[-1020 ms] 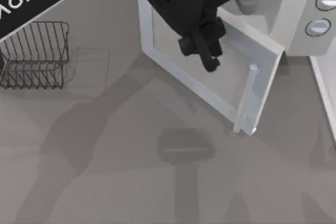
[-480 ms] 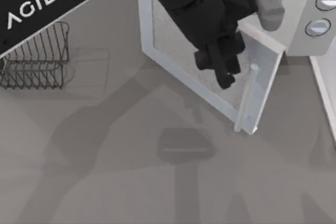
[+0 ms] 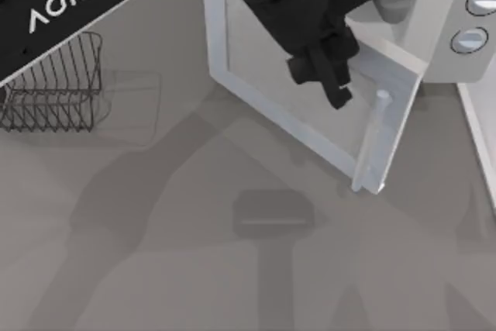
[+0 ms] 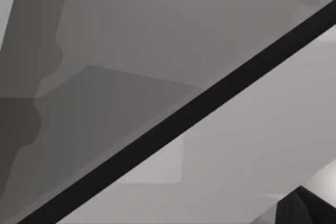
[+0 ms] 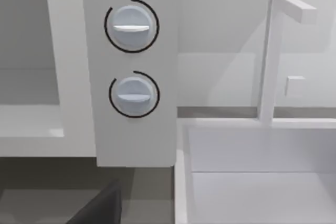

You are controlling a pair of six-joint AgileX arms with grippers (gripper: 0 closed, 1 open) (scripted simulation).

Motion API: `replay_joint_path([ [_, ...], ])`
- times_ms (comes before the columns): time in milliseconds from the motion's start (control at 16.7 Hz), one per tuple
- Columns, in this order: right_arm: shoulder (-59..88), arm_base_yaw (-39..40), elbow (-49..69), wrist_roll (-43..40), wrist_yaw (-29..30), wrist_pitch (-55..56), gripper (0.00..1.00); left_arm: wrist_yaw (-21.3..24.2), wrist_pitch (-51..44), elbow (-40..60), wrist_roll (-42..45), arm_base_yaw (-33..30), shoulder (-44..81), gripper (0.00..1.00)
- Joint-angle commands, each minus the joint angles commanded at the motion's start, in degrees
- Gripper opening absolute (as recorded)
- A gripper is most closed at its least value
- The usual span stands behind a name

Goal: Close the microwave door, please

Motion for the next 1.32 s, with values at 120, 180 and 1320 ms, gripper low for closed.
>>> replay_joint_path([
  [120, 0.0, 0.0, 0.0, 0.0, 0.0, 0.0, 1.0, 0.16, -0.21, -0.21, 0.06, -0.34, -0.16, 0.0],
  [180, 0.0, 0.0, 0.0, 0.0, 0.0, 0.0, 1.0, 0.35, -0.62, -0.23, 0.01, -0.67, 0.12, 0.0],
  [1320, 0.0, 0.0, 0.0, 0.0, 0.0, 0.0, 1.0, 0.15, -4.2, 6.99, -2.4, -4.14, 6.56, 0.0],
])
